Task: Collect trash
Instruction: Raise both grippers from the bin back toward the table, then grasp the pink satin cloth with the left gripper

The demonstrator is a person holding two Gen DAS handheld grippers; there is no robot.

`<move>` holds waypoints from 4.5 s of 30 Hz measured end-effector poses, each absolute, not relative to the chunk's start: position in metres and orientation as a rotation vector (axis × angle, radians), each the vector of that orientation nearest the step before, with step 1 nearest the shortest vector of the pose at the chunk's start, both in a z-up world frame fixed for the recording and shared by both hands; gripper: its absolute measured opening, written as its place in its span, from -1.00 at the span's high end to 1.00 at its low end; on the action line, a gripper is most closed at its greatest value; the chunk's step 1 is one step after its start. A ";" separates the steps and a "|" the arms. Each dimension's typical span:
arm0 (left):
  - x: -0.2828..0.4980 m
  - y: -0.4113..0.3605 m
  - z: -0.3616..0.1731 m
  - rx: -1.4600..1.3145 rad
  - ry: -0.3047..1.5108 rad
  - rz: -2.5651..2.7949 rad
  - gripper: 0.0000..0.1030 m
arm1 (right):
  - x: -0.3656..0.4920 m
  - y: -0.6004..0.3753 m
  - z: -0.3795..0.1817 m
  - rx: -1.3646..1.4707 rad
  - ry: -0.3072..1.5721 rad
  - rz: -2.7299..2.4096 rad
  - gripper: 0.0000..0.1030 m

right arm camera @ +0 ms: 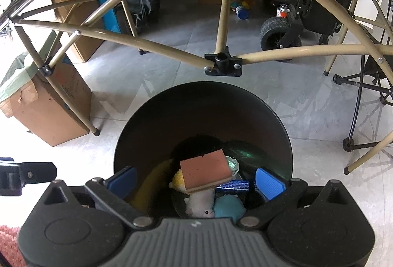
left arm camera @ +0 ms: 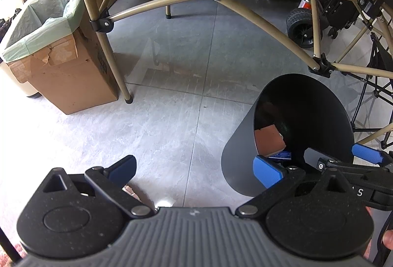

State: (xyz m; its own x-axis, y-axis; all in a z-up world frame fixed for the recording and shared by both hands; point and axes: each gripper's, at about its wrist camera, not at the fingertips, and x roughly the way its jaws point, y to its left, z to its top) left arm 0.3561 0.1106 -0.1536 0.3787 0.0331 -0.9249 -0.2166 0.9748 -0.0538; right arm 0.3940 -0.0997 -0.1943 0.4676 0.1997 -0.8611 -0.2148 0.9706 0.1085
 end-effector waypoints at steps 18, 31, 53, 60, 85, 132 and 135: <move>0.322 0.087 -0.085 -0.158 0.927 0.125 -1.00 | 0.359 -0.121 -0.137 0.012 0.915 0.279 -1.00; 0.308 0.068 -0.022 -0.140 0.756 0.124 -1.00 | 0.329 -0.149 -0.061 0.010 0.709 0.297 -1.00; 0.356 0.061 0.065 -0.222 0.522 0.171 -1.00 | 0.379 -0.177 0.027 0.060 0.396 0.271 -1.00; 0.393 0.054 0.074 -0.230 0.494 0.175 -1.00 | 0.417 -0.186 0.043 0.067 0.336 0.220 -1.00; 0.544 0.046 0.041 -0.229 0.557 0.218 -1.00 | 0.533 -0.223 0.032 0.408 0.251 0.194 -1.00; 0.603 0.035 0.001 -0.133 0.633 0.139 0.14 | 0.562 -0.222 0.000 0.372 0.484 0.091 -1.00; 0.592 0.041 0.011 -0.142 0.603 0.153 0.15 | 0.563 -0.219 0.000 0.375 0.488 0.108 -1.00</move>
